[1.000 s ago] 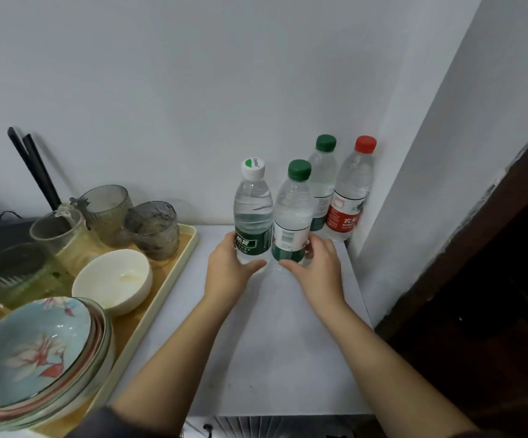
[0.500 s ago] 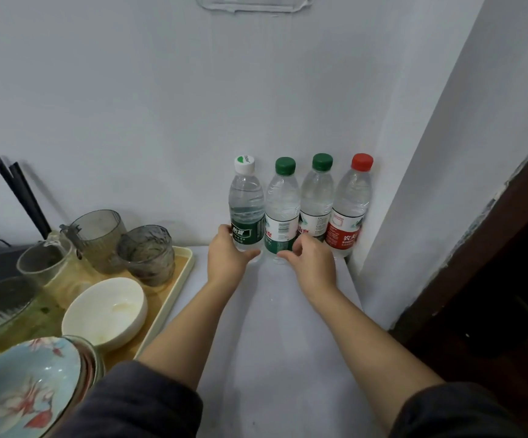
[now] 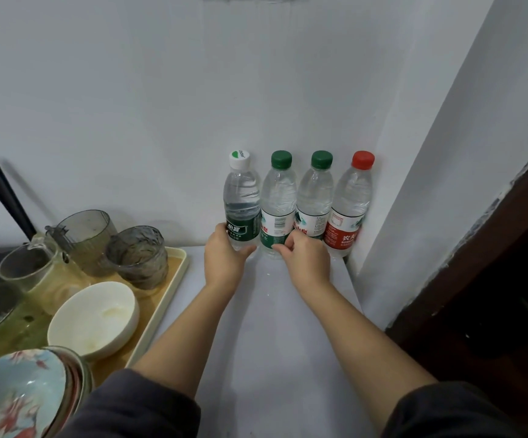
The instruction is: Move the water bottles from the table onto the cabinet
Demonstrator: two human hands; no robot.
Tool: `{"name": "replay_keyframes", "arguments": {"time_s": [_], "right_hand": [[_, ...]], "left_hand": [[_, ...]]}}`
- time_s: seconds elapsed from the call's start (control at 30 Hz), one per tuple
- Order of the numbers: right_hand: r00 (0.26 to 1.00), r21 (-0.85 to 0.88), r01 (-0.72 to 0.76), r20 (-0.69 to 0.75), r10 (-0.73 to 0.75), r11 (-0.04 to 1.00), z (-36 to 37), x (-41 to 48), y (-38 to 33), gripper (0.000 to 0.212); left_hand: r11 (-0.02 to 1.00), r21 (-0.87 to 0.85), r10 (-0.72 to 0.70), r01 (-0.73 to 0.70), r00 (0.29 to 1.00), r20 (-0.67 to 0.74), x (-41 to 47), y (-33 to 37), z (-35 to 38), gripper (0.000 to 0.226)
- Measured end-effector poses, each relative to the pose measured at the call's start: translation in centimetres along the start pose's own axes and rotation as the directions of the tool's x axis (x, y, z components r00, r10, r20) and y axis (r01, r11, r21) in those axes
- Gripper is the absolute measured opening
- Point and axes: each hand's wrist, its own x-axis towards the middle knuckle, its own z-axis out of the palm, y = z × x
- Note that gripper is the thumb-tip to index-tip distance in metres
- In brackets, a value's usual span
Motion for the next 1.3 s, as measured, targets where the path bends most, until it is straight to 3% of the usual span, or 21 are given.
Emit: {"name": "replay_keyframes", "arguments": {"time_s": [0.27,0.37,0.43,0.5,0.6,0.73,0.87,1.03,1.17,1.3], "right_hand": [[0.999,-0.088,0.037,0.028,-0.035,0.995,-0.2,-0.1,-0.2,0.028],[0.994,-0.245,0.078,0.088,-0.058,0.966,-0.8,-0.9,-0.3,0.029],[0.988,-0.352,0.109,0.145,-0.061,0.93,-1.3,-2.1,0.4,0.043],[0.979,-0.419,0.147,0.19,-0.072,0.896,-2.2,-3.6,1.4,0.057],[0.948,-0.388,0.186,0.313,-0.061,0.903,-3.9,-6.3,2.6,0.069],[0.869,-0.211,0.256,0.478,-0.129,0.943,-6.4,-11.0,2.7,0.073],[0.737,-0.088,0.412,0.618,-0.274,0.907,-7.7,-15.2,2.3,0.073],[0.501,0.078,0.611,0.733,-0.461,0.788,-8.0,-19.6,1.3,0.073],[0.241,0.269,0.739,0.751,-0.615,0.618,-7.3,-23.7,1.0,0.077],[-0.017,0.374,0.81,0.786,-0.619,0.452,-6.4,-27.8,0.4,0.075]], "left_hand": [[1.0,-0.004,-0.013,0.013,1.0,-0.006,-0.4,0.1,0.3,0.057],[0.999,0.022,-0.027,0.026,0.997,0.07,-0.9,0.6,-0.4,0.077],[0.994,0.101,-0.042,0.029,0.991,0.125,-2.6,0.8,-1.2,0.097],[0.971,0.237,0.001,-0.023,0.995,0.095,-5.3,0.6,-2.4,0.104],[0.862,0.503,0.024,-0.06,0.997,0.077,-10.1,0.2,-4.2,0.1],[0.815,0.576,-0.129,0.057,0.988,0.085,-17.5,-0.3,-5.8,0.093],[0.813,0.551,-0.219,0.188,0.976,-0.009,-25.3,-0.2,-7.1,0.09],[0.764,0.5,-0.354,0.407,0.913,-0.202,-33.9,-0.4,-8.2,0.091],[0.668,0.475,-0.483,0.573,0.82,-0.309,-40.8,-1.3,-8.5,0.084],[0.556,0.423,-0.604,0.715,0.698,-0.385,-46.7,-1.9,-8.3,0.081]]}}
